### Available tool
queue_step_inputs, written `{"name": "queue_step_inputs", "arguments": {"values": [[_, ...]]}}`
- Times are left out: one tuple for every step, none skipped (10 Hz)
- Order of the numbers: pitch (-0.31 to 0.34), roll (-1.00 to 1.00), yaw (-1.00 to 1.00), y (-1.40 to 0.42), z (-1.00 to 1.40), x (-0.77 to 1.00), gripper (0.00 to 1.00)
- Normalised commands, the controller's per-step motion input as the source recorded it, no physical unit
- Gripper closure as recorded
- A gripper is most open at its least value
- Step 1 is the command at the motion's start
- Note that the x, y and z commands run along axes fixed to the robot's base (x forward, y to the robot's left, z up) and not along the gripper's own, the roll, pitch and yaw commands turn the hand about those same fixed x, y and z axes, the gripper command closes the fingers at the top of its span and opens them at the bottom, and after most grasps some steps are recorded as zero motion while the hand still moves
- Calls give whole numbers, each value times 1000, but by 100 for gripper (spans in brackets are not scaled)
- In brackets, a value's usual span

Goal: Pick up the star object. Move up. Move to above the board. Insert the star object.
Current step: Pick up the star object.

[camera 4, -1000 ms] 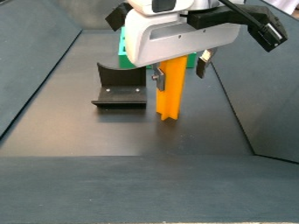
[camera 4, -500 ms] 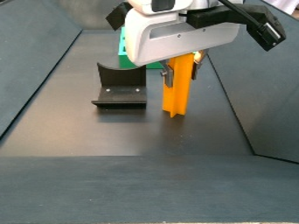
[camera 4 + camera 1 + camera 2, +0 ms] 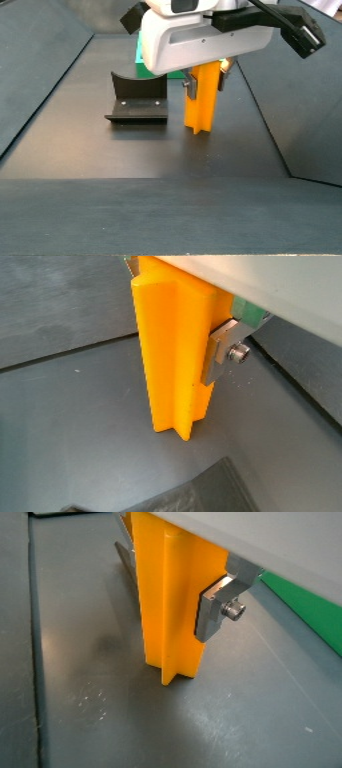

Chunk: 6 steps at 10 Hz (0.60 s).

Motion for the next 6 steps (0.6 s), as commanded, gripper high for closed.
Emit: {"name": "queue_step_inputs", "arguments": {"values": [[0,0,0,0,0,0,100],[0,0,0,0,0,0,100],[0,0,0,0,0,0,100],[0,0,0,0,0,0,100],[0,0,0,0,0,0,100],[0,0,0,0,0,0,100]]}}
